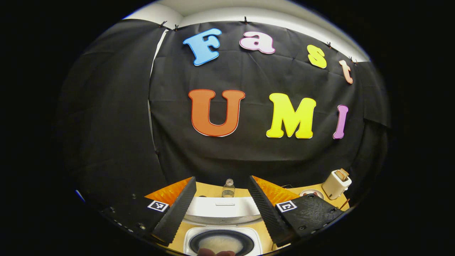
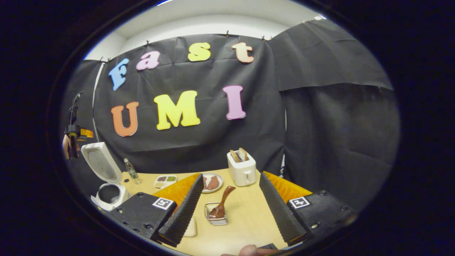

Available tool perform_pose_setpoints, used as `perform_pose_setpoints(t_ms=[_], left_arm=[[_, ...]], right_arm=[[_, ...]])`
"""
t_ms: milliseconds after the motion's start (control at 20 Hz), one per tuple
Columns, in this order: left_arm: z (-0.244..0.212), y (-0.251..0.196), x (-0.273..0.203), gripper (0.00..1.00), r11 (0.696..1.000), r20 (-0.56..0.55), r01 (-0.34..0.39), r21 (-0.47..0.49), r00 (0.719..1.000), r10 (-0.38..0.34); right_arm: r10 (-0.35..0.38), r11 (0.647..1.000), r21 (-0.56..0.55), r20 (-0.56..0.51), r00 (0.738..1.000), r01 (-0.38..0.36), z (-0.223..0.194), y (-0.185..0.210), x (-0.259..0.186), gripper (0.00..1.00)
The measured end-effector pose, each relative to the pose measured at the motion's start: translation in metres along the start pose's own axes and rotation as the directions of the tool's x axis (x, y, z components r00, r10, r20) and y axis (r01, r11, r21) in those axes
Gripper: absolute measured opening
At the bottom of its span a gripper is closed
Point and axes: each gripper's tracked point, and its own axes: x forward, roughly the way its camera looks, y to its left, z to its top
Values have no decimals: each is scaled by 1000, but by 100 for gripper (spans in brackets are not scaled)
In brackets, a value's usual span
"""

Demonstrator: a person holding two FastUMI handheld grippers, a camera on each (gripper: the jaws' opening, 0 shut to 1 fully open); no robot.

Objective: Close the left gripper, press the button to open the rice cooker; take a wooden spoon from the chopstick holder with the right hand, scoop a spoonful of rice and pour it into the rice cooker, then put the wooden spoon back into the chopstick holder.

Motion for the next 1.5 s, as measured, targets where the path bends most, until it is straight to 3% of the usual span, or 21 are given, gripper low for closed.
perform_pose_setpoints(t_ms=[50,100,150,300,650,850,1100,1350,1400,1500], left_arm=[[-5,2,6,94,1000,-22,-4,6,1000,4],[-8,2,11,94,1000,-38,-6,8,999,7],[-10,0,13,94,1000,-48,4,6,999,-4],[-21,-5,17,94,1000,-111,25,9,994,-23],[-35,-2,-8,98,999,-163,30,30,986,-24],[-54,-4,-38,98,999,-230,36,24,973,-30],[-96,-12,-82,97,999,-311,31,14,950,-25],[-157,-20,-112,96,999,-423,32,23,906,-19],[-169,-22,-117,96,999,-439,32,26,898,-17],[-183,-26,-119,96,999,-467,30,24,884,-15]], right_arm=[[-18,1000,5,-4,1000,18,0,-6,-4,96],[-32,999,12,-8,999,33,-1,-11,-4,100],[-41,999,16,-12,999,41,-2,-13,-4,96],[-43,999,11,-17,999,43,-3,-8,2,100],[65,995,-76,-23,998,-67,-5,38,5,100],[148,987,-61,-2,989,-148,-1,61,-6,100],[177,983,-37,-11,984,-178,-8,66,-14,100],[200,979,-20,-32,979,-200,-20,67,-27,100],[203,979,-17,-37,978,-204,-23,67,-27,96],[211,977,-12,-44,976,-212,-25,69,-30,100]])
